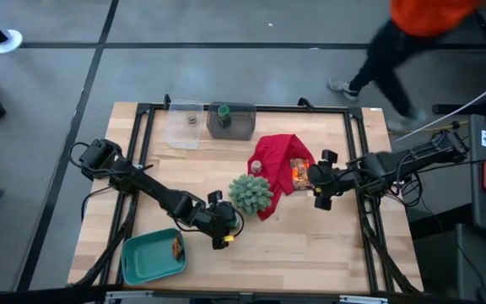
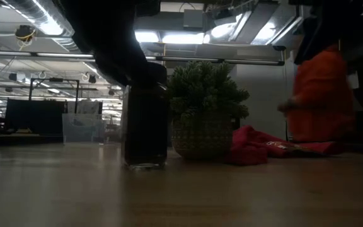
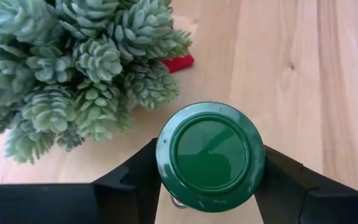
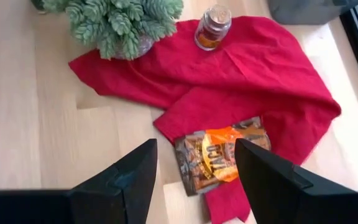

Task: Sort spices by type
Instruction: Put the green spice bottle into the black bin

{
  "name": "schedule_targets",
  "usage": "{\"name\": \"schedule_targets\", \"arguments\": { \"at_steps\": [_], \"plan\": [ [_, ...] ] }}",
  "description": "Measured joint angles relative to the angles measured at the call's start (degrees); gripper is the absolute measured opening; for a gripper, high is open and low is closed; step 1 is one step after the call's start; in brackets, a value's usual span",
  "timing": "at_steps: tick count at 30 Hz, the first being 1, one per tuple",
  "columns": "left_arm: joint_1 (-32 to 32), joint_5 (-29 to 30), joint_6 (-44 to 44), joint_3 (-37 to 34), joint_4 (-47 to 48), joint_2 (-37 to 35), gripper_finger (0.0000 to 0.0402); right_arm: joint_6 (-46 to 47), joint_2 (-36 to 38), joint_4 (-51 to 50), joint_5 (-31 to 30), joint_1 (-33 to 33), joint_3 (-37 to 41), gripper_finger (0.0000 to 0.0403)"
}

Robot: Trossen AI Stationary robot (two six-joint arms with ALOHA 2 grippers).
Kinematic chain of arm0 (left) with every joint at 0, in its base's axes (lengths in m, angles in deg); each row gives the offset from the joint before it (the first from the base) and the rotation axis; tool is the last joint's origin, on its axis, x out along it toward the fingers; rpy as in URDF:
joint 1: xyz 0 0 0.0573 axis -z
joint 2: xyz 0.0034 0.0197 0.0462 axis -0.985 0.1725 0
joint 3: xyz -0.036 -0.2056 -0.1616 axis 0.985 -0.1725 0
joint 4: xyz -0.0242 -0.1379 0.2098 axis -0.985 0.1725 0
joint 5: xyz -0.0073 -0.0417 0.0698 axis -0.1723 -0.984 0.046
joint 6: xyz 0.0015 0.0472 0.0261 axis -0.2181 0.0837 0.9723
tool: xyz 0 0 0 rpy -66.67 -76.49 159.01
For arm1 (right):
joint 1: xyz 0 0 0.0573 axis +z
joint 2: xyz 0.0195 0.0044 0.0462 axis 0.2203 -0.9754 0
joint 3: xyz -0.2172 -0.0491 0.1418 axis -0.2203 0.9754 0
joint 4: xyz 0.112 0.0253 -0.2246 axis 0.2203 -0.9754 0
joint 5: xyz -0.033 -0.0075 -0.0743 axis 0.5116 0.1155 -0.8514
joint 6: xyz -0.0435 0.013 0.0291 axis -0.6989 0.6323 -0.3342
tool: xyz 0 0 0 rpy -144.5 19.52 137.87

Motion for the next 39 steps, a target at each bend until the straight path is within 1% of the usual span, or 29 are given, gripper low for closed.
{"name": "schedule_targets", "arguments": {
  "at_steps": [4,8,12,17,23,27,33,39],
  "plan": [
    [-0.1,-1.2,-1.2,1.6,0.7,-0.5,0.0186,0.0,0.0,3.7,0.0,0.0,1.2,0.0216],
    [-0.7,-2.2,-1.0,3.8,1.0,-2.5,0.0186,0.0,0.0,6.7,0.0,0.0,2.3,0.0216],
    [-2.3,-2.2,-0.3,6.1,1.5,-6.3,0.0186,0.0,0.0,8.1,0.0,0.0,3.1,0.0216],
    [-6.2,-1.6,3.9,8.8,2.4,-12.2,0.0188,0.0,0.0,8.1,0.0,0.0,3.7,0.0216],
    [-14.6,1.0,10.7,9.5,2.5,-19.4,0.0190,0.0,0.0,8.3,0.0,0.0,3.7,0.0216],
    [-22.2,1.6,14.6,9.5,3.6,-21.7,0.0191,0.0,-0.1,9.3,0.0,0.0,3.7,0.0216],
    [-33.8,1.7,21.5,9.5,4.4,-20.5,0.0193,-0.3,-0.2,11.4,0.0,0.0,3.7,0.0216],
    [-43.4,1.6,25.0,9.5,8.4,-17.6,0.0193,-0.3,-0.2,11.2,0.0,0.0,3.7,0.0216]
  ]
}}
